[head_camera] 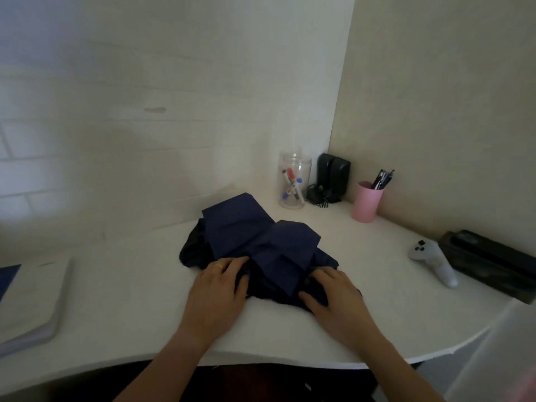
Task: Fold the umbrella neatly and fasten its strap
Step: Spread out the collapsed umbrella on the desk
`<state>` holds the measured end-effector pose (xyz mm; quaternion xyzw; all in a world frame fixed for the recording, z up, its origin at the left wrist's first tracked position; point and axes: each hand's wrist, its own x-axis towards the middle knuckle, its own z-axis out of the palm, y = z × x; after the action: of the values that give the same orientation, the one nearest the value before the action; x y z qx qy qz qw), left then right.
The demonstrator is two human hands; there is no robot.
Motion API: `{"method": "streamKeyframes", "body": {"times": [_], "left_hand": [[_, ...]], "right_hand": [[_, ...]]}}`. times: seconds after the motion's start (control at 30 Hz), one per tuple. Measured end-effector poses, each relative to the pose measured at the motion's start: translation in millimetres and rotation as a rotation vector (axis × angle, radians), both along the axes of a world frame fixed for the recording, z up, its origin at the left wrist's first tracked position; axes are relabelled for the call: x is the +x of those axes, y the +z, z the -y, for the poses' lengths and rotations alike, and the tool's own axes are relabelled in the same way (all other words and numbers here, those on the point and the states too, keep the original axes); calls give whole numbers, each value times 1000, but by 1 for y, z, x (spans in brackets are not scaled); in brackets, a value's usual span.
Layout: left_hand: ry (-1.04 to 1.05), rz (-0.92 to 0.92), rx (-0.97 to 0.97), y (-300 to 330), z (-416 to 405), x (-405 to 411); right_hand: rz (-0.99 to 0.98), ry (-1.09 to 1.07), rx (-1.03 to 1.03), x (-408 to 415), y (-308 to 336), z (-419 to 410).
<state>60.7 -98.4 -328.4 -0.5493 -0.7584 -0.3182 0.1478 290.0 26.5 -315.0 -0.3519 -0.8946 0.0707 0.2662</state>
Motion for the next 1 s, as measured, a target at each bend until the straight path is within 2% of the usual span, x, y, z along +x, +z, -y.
{"method": "streamKeyframes", "body": {"times": [0.17, 0.27, 0.33, 0.4, 0.47, 0.6, 0.67, 0.73, 0.87, 1.0], "left_hand": [[5, 17, 63, 11, 9, 8], [43, 61, 281, 31, 14, 22], [-4, 67, 337, 42, 9, 41], [-79, 49, 278, 51, -3, 60], [-101, 46, 211, 61, -17, 74], [-147, 129, 205, 81, -42, 90], [-157, 298, 258, 88, -47, 94], [-158, 543, 263, 92, -49, 95], [-247, 1141, 298, 103, -42, 98], [-273, 1307, 313, 108, -30, 97]], "right_hand": [[-170, 19, 50, 2, 7, 12], [-361, 5, 127, 6, 18, 22], [-466, -48, 114, 10, 24, 26], [-504, -65, 86, 13, 30, 27], [-488, -36, 173, 15, 41, 33], [-514, 119, 271, 20, 71, 45], [-562, 151, 271, 28, 80, 50], [-667, 129, 206, 39, 83, 54], [-928, -44, -149, 45, 81, 60], [-799, -119, -495, 34, 71, 58]]}}
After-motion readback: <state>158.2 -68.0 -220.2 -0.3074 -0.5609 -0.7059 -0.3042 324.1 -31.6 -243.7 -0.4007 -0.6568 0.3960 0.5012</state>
